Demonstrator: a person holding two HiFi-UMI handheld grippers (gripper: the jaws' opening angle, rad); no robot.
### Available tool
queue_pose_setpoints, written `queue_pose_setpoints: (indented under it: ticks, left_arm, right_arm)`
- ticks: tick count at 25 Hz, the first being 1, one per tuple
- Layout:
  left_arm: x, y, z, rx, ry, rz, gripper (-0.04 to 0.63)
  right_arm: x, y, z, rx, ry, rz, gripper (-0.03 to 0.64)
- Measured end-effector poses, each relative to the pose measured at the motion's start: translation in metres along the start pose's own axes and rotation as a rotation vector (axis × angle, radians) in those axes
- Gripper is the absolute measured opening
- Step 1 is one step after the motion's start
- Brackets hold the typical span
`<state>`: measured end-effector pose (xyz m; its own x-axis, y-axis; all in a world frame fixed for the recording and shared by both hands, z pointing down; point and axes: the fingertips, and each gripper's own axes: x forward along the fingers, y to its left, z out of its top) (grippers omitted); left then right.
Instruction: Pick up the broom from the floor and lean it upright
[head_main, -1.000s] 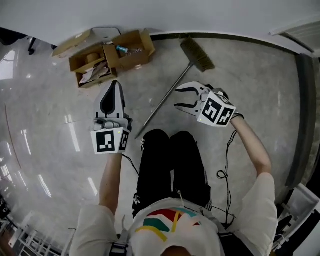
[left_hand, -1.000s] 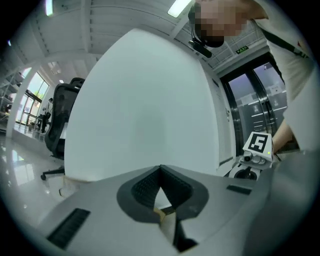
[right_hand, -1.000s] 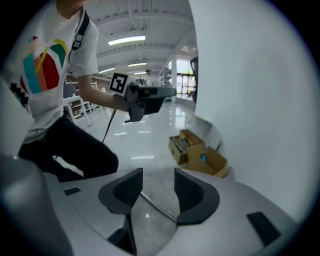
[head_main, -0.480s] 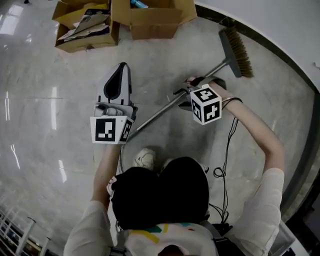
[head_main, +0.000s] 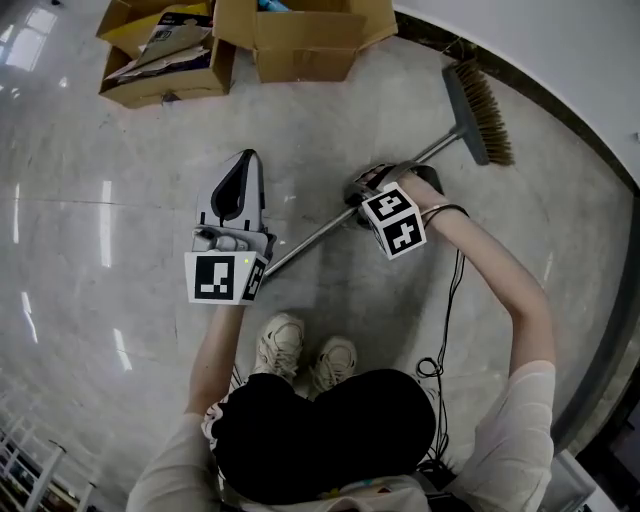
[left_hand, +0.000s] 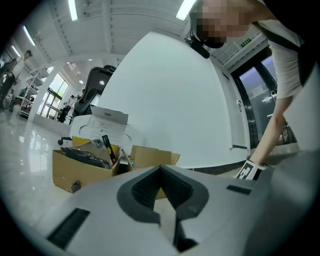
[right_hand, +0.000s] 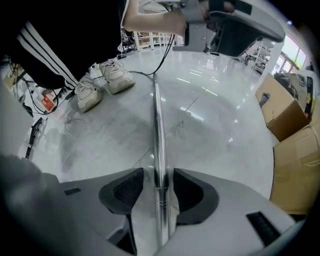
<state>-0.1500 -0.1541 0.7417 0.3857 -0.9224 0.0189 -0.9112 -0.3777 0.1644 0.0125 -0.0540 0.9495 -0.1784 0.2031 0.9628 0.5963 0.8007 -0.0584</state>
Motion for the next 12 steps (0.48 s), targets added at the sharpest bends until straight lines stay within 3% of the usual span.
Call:
queue_pose_setpoints:
  ticks: [3, 6, 9, 12]
  left_arm:
    - [0.012, -0.003, 0.006, 0.001, -0.021, 0.000, 0.044]
    - [0.019, -0.006, 0.008, 0.008, -0.025, -0.004, 0.044]
    - [0.020, -0.005, 0.007, 0.018, -0.010, 0.009, 0.044]
    - [0.019, 0.006, 0.030, -0.028, -0.013, 0.029, 0.044]
  right_arm:
    - [-0.004, -0.001, -0.001, 0.012, -0.033, 0.024, 0.179]
    - [-0.006, -0.007, -0.002, 0.024, -0.024, 0.040, 0.091]
    - [-0.007, -0.010, -0.002, 0.002, -0.008, 0.024, 0.083]
    - [-0.025, -0.015, 0.008, 0.055, -0.073, -0.027, 0.083]
